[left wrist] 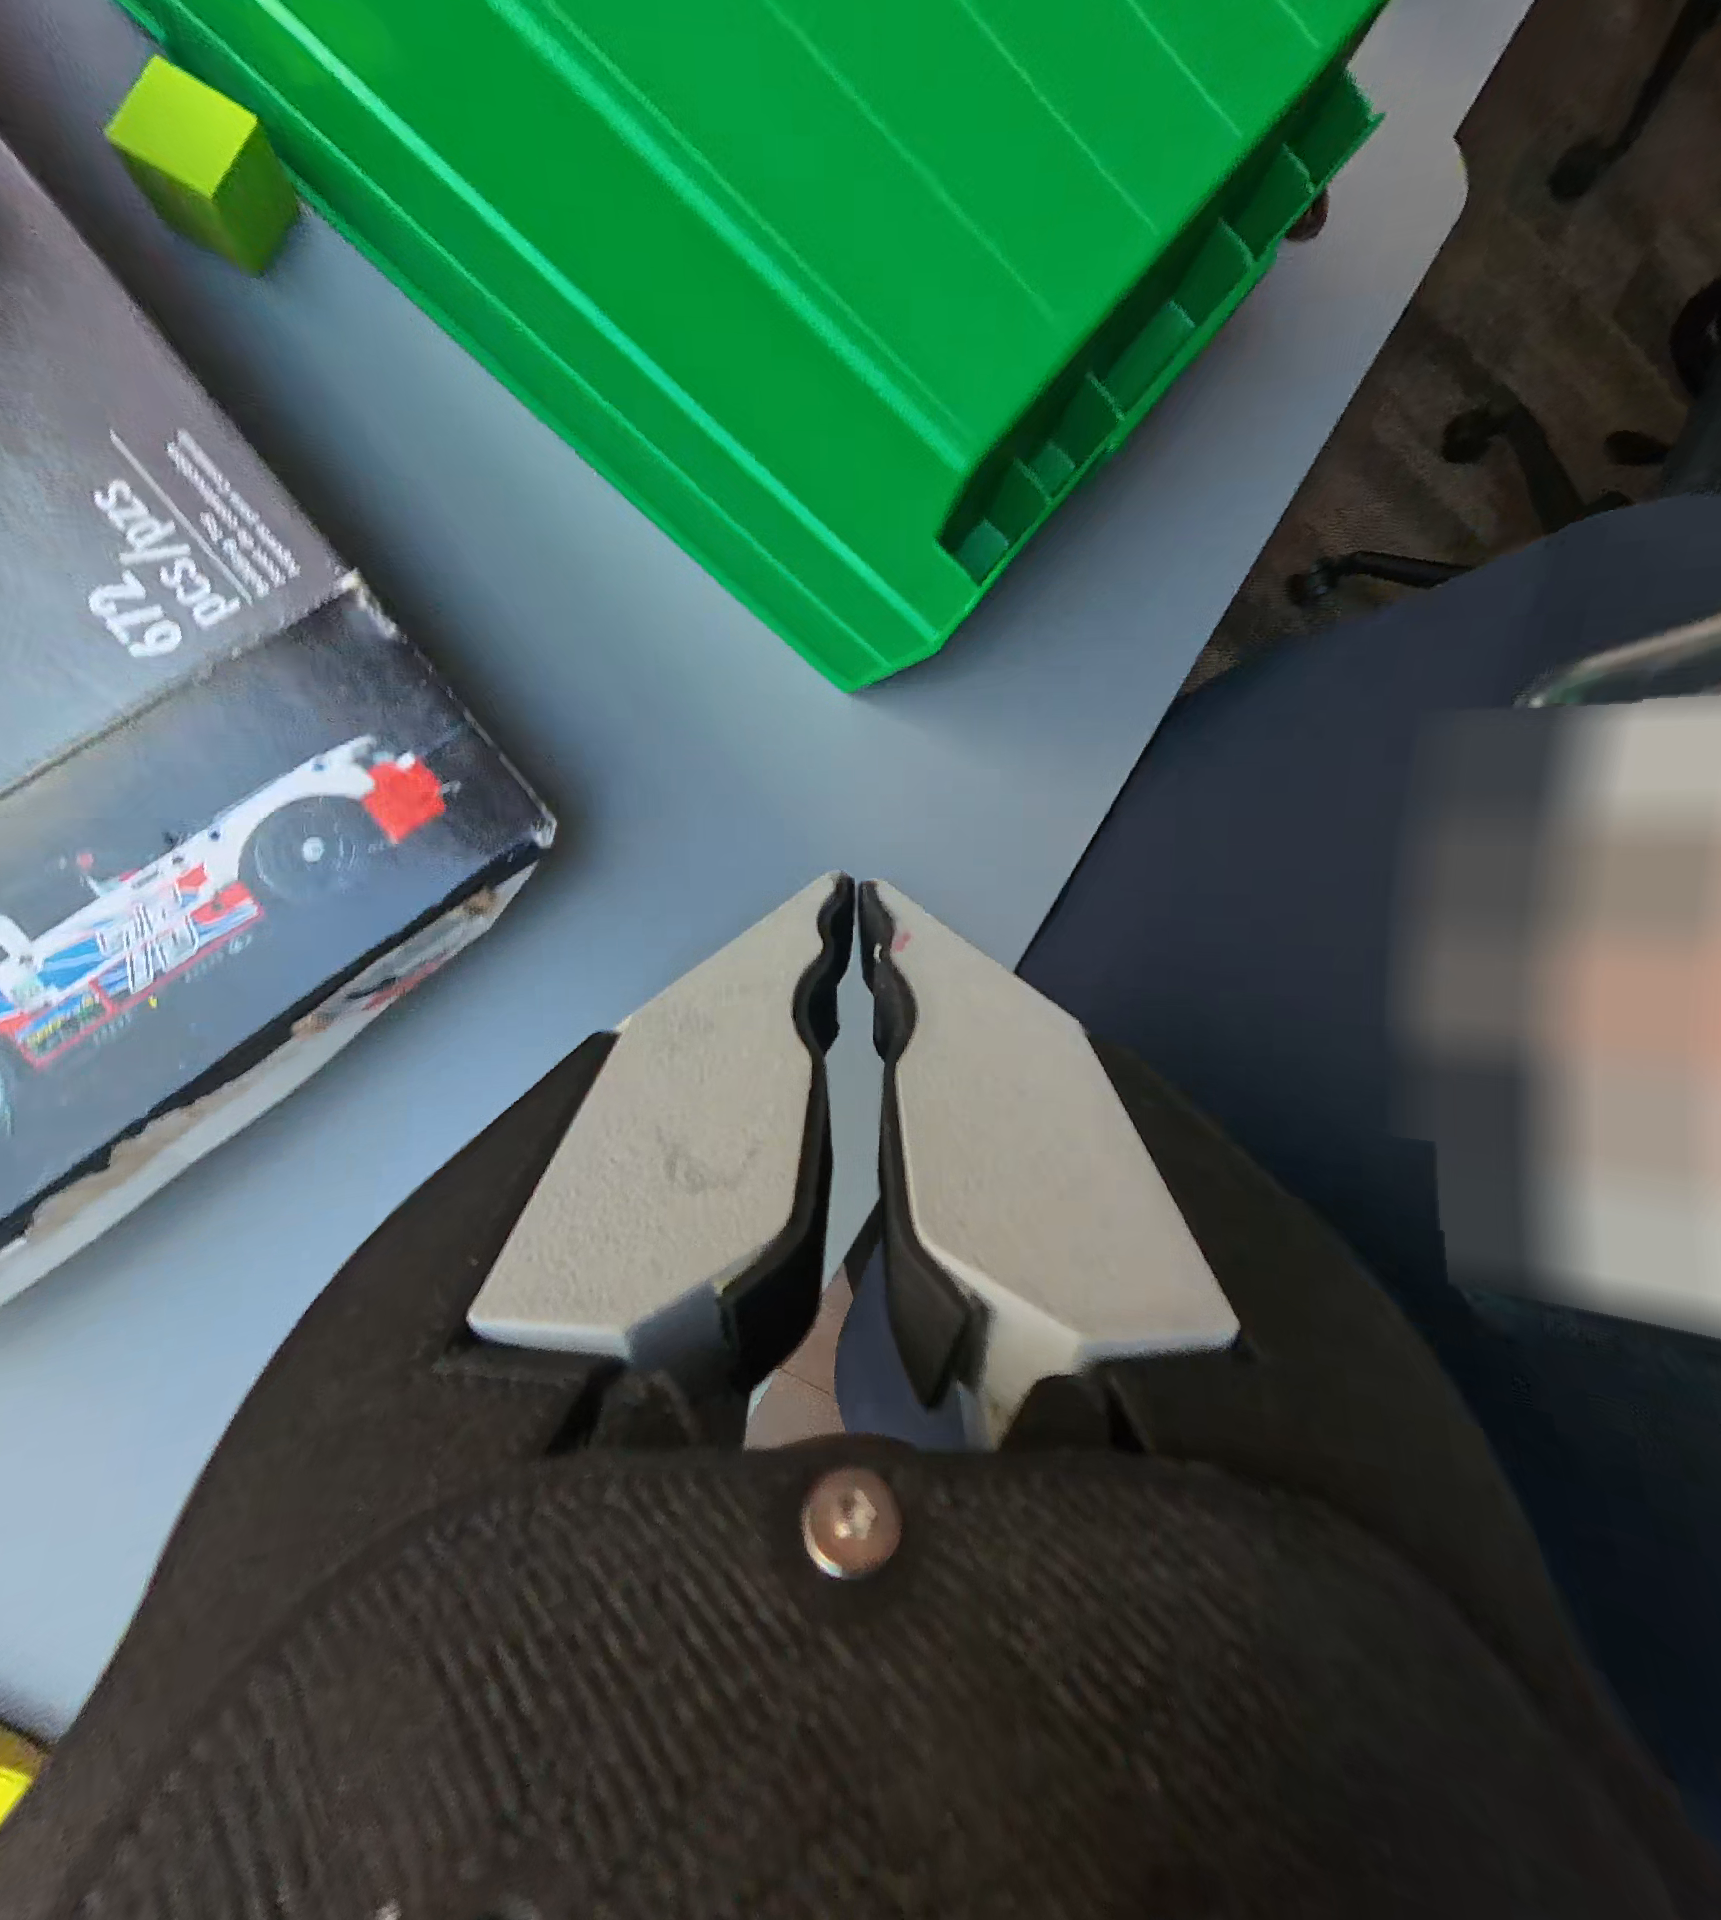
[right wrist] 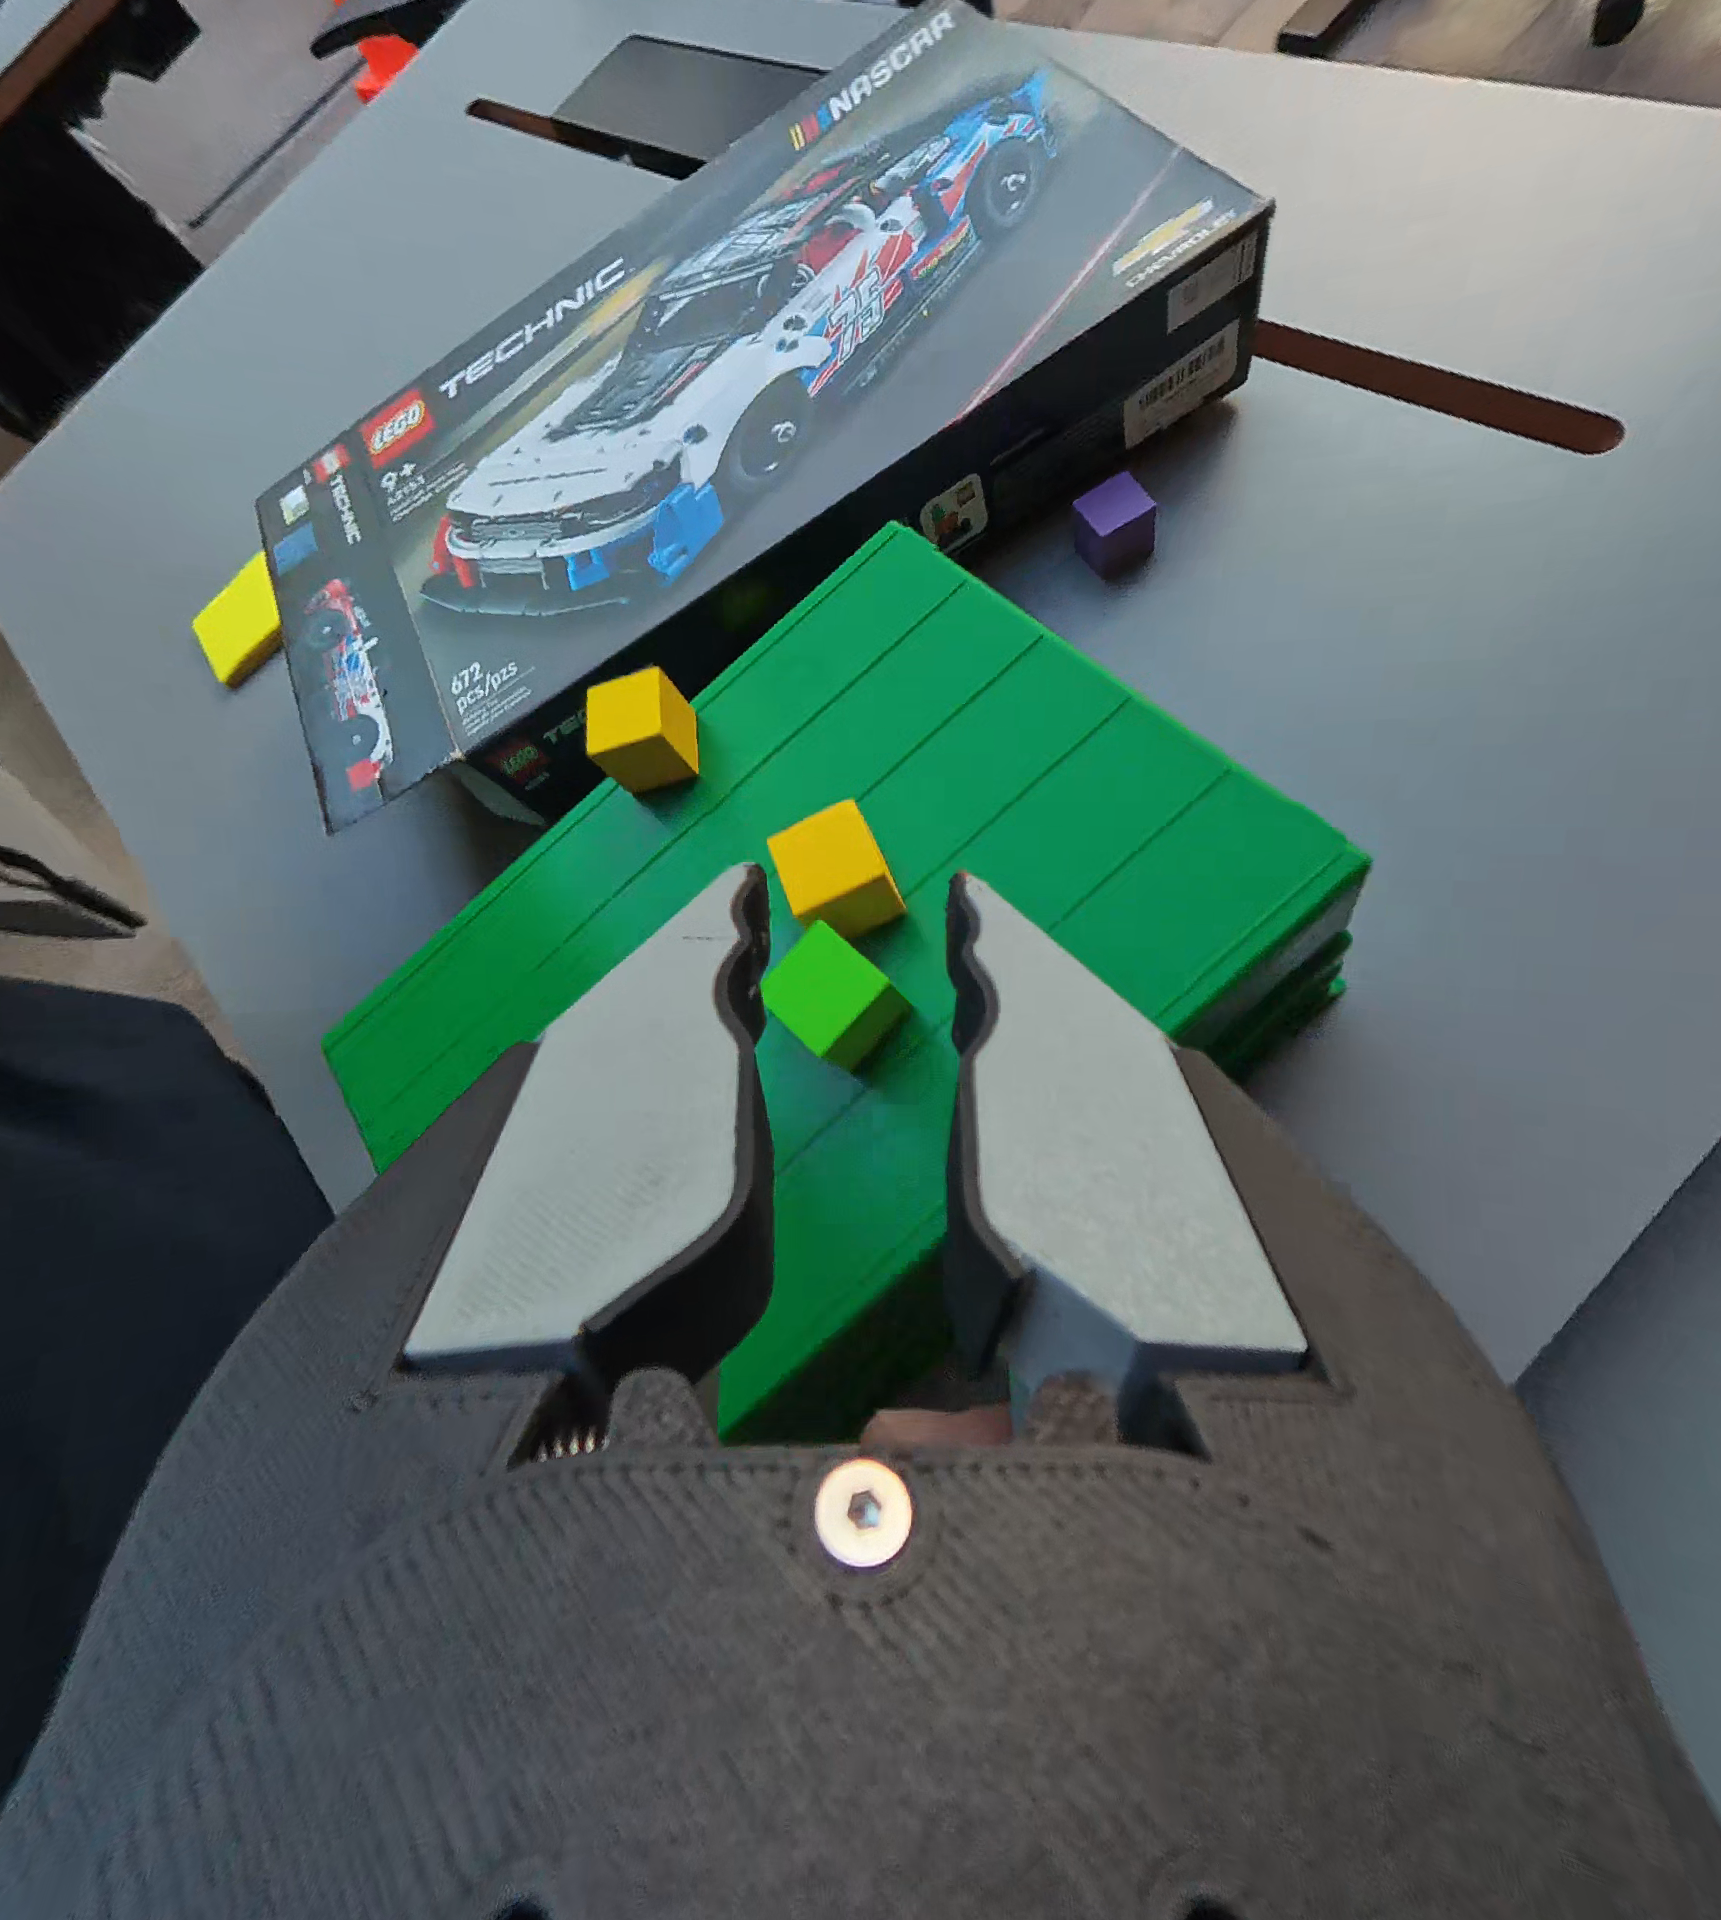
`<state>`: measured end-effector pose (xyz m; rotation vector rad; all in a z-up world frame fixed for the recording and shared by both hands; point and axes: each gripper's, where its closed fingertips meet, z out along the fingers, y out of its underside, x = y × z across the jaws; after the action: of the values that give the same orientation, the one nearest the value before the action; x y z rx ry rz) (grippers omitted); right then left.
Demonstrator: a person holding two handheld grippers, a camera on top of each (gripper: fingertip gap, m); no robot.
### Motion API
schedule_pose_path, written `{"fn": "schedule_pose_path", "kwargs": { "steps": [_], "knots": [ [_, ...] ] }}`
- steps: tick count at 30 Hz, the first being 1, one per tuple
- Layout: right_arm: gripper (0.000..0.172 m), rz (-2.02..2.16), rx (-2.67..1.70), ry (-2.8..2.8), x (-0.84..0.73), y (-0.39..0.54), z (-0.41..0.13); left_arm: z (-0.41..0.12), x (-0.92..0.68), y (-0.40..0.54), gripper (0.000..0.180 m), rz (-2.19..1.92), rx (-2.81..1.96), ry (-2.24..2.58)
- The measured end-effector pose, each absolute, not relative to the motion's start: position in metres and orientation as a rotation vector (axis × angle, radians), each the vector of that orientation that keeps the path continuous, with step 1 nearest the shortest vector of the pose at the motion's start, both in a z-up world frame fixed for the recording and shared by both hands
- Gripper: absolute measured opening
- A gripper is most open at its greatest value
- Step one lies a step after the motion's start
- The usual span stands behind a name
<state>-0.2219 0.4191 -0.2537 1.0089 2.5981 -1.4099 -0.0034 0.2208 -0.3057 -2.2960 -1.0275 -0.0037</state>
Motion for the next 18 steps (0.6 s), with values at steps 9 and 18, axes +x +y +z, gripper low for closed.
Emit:
{"fn": "schedule_pose_path", "kwargs": {
  "steps": [9,18],
  "knots": [
    [0.040,-1.374,0.678,2.664,-0.199,0.422,-0.258,-0.301,-0.036,0.268,0.019,0.033,-2.325,-1.096],
    [0.046,-1.177,0.597,2.877,-0.216,0.380,-0.299,-0.292,-0.153,0.290,0.055,0.232,-2.316,-1.192]
  ]
}}
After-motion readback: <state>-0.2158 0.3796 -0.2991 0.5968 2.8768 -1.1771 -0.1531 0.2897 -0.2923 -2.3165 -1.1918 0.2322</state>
